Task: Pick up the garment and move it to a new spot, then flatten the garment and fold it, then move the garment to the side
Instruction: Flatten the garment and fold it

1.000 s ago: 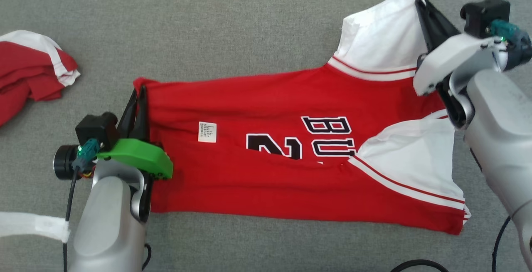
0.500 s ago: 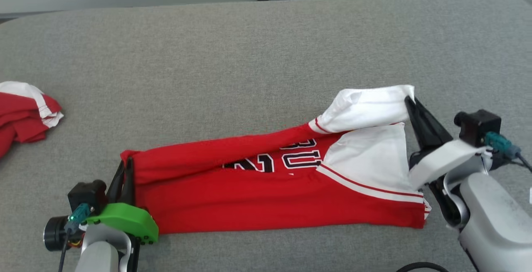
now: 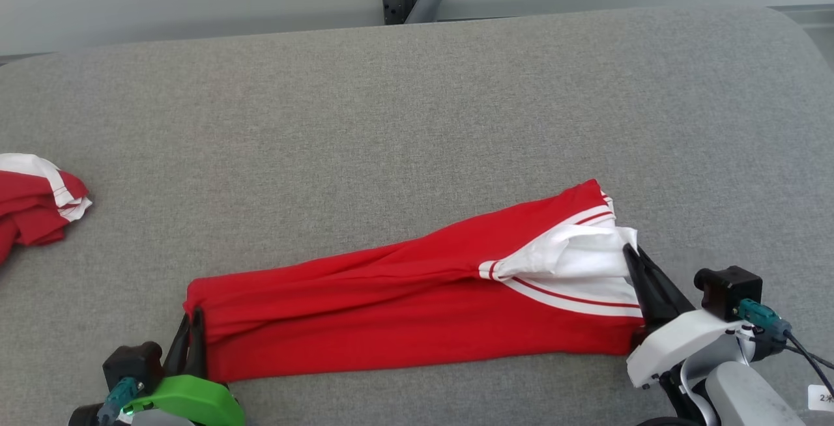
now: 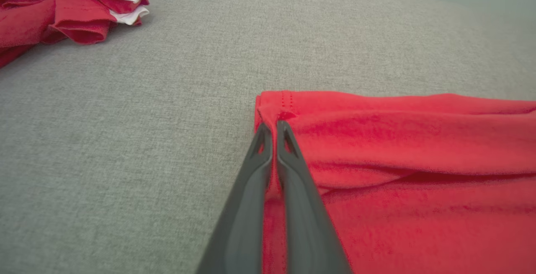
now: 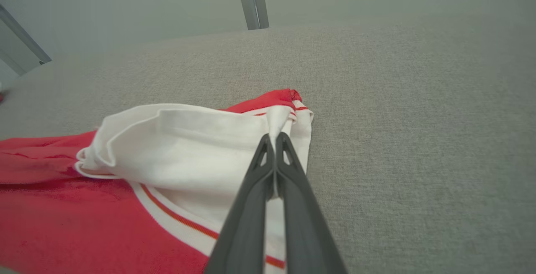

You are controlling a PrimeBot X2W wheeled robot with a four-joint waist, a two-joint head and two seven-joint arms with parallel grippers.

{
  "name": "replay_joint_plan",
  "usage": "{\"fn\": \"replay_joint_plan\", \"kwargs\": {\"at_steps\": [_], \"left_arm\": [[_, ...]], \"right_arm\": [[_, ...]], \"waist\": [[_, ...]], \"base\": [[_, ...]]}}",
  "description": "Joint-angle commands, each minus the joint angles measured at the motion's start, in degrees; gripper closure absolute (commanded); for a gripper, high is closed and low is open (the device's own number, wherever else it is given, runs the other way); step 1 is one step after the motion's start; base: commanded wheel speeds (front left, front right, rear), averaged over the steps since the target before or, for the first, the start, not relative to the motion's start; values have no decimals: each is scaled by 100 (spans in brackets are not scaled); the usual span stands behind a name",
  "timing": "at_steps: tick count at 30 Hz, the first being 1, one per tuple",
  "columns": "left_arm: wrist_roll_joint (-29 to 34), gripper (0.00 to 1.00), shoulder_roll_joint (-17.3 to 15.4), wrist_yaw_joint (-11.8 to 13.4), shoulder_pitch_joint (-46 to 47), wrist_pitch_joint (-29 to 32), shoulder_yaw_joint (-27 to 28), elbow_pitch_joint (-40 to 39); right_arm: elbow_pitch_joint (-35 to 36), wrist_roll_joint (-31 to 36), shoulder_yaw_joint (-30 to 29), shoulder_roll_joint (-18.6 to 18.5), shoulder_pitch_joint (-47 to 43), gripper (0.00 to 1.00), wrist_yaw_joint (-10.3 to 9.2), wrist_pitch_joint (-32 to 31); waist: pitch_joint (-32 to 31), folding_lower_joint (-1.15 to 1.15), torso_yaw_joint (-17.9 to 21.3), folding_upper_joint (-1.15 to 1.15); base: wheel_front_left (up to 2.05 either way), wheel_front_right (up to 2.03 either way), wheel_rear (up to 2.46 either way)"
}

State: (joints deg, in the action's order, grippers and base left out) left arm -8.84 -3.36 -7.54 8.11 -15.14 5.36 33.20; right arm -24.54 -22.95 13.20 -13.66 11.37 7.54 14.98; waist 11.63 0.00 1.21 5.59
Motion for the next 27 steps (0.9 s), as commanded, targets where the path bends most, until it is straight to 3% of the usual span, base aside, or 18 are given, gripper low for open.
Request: {"fn": "replay_joint_plan", "kwargs": {"at_steps": [1, 3, 4, 5, 6, 7, 8, 15, 27], "left_arm": [[62, 100, -17, 11, -143, 2, 61, -49], [92, 100, 3, 31, -224, 2, 119, -88], [108, 95, 11, 49, -256, 2, 134, -111], [139, 55, 16, 57, -289, 2, 141, -142], [155, 0, 20, 76, -336, 2, 143, -143], [134, 0, 26, 113, -373, 2, 169, -122], [137, 0, 24, 157, -387, 2, 193, -158], [-43, 0, 38, 712, -813, 3, 165, -694], [2, 0, 39, 998, -1010, 3, -128, -1076]], "right_arm": [[-9, 64, -26, 20, -113, 100, -11, 12], [-45, 119, -49, 38, -174, 100, -11, 12], [-64, 137, -91, 61, -207, 100, -11, 12], [-84, 164, -137, 85, -243, 100, -11, 12], [-118, 172, -187, 115, -283, 99, -11, 12], [-199, 213, -215, 124, -350, 59, -11, 12], [-223, 206, -249, 146, -372, 0, -11, 12], [43, 420, -891, 298, -627, 0, -11, 11], [-292, 597, -938, 399, -268, 0, -11, 12]], "waist": [[-20, 0, -1, -1], [-41, 0, 5, -1], [-50, 0, 6, -1], [-57, 0, 4, -1], [-68, 0, 0, -1], [-81, 0, -3, -1], [-101, 0, -6, -1], [-277, 0, -34, -1], [-281, 0, -313, -1]], "base": [[0, 0, 0], [0, 0, 0], [0, 0, 0], [0, 0, 0], [0, 0, 0], [0, 0, 0], [0, 0, 0], [0, 0, 0], [0, 0, 0]]}}
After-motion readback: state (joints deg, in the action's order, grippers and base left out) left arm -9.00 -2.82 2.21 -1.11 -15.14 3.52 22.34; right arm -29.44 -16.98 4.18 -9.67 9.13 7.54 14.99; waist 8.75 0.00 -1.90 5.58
